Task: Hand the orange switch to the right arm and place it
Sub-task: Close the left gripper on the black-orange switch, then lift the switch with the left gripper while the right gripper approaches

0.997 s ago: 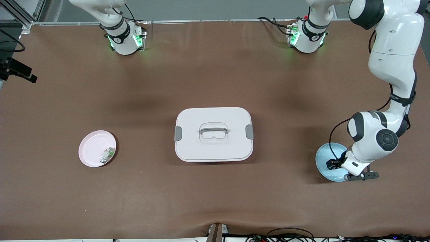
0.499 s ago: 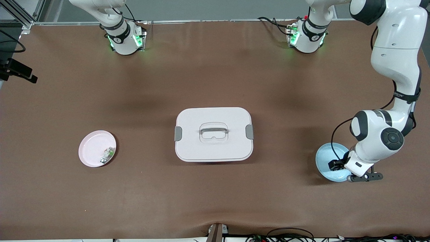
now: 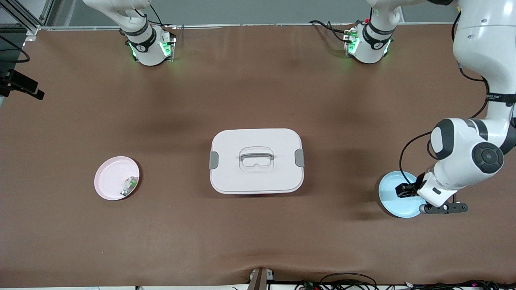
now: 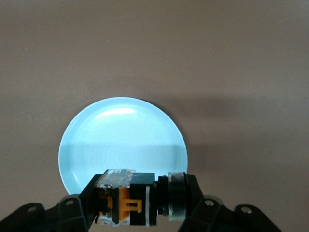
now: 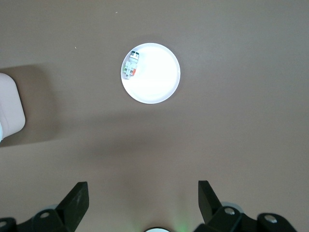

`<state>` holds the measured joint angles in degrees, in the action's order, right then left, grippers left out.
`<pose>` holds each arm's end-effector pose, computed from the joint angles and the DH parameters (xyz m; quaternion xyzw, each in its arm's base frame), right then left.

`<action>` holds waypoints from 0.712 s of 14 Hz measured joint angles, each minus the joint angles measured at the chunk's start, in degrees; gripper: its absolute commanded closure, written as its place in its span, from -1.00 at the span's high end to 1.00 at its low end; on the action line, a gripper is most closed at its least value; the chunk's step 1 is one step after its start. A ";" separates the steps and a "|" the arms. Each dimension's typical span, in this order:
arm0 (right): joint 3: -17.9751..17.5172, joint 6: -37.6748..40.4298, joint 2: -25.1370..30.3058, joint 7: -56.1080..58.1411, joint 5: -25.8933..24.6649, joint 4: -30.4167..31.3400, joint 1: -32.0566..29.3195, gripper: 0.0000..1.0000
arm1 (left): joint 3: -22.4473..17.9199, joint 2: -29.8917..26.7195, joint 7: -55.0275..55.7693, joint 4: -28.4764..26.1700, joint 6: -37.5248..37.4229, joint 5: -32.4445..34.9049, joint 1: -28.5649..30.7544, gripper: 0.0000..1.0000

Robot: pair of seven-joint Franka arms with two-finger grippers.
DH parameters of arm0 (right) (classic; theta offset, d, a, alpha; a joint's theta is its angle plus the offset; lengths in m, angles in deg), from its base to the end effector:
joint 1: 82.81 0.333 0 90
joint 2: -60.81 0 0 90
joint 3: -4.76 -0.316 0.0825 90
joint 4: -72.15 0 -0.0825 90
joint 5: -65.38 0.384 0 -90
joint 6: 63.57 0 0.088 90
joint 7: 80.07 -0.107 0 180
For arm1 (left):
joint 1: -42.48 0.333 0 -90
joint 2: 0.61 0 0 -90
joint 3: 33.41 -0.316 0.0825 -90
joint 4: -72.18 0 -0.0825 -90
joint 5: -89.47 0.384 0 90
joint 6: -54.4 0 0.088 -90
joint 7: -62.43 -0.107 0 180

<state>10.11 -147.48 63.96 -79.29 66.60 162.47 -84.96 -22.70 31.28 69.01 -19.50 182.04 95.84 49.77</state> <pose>0.5219 -0.0678 0.6425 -0.9978 0.0576 0.0275 0.0152 0.6979 -0.0203 0.3190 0.9991 0.0112 0.0405 0.0068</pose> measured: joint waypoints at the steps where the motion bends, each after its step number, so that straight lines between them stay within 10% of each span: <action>1: -0.07 0.00 -0.04 0.00 0.02 0.00 0.04 1.00 | 0.42 -0.99 0.01 0.02 -1.35 -1.45 -0.03 -1.00; 10: -0.70 -0.84 -2.42 0.05 2.47 -0.11 3.13 1.00 | 1.23 -8.76 1.58 0.10 -12.08 -11.34 -0.12 -1.00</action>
<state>9.41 -148.32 61.53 -79.24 69.06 162.36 -81.83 -21.47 22.51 70.60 -19.40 169.97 84.50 49.65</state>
